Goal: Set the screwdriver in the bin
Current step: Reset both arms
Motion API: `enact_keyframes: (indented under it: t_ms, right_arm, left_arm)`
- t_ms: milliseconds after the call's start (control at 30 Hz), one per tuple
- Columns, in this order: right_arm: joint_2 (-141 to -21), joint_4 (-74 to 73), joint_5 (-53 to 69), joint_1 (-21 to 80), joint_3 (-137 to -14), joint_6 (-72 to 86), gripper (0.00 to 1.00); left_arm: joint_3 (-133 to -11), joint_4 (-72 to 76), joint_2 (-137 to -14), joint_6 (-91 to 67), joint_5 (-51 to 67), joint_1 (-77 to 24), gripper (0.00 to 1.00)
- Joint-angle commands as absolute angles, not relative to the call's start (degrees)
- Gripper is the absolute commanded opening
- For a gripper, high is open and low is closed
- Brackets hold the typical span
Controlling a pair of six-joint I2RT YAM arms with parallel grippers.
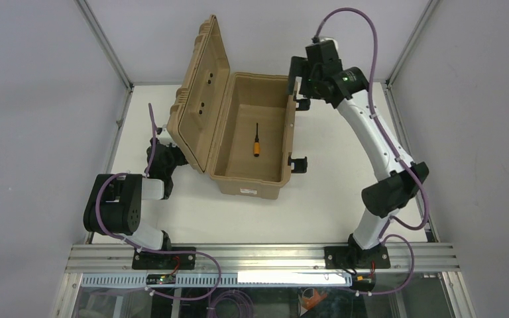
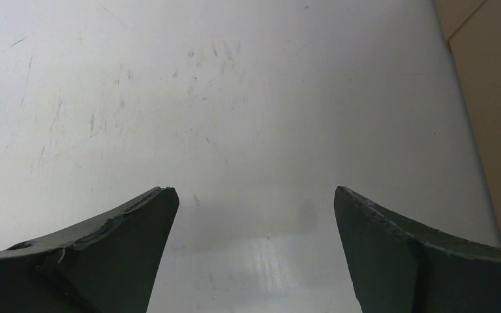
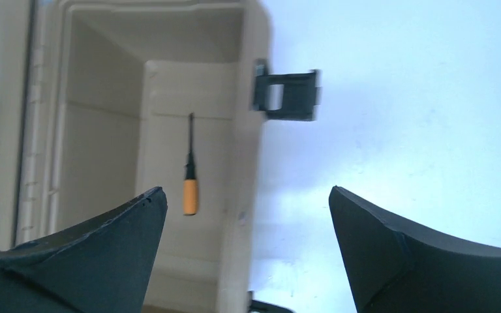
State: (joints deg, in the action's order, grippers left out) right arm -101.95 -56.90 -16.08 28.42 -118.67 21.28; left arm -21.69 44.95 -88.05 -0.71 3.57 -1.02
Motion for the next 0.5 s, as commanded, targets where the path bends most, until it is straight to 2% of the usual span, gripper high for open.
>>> enact_keyframes:
  t_ms: [0, 467]
  right_arm:
    - [-95.20, -49.50, -18.25, 23.60, -111.38, 18.18, 0.99]
    - [-83.44, -33.18, -20.37, 14.33, -82.39, 13.15, 0.99]
  left_arm:
    - [-21.45, 47.16, -86.31, -1.32, 4.79, -0.70, 0.99]
    - [-21.45, 47.11, -86.26, -1.32, 4.83, -0.70, 0.99]
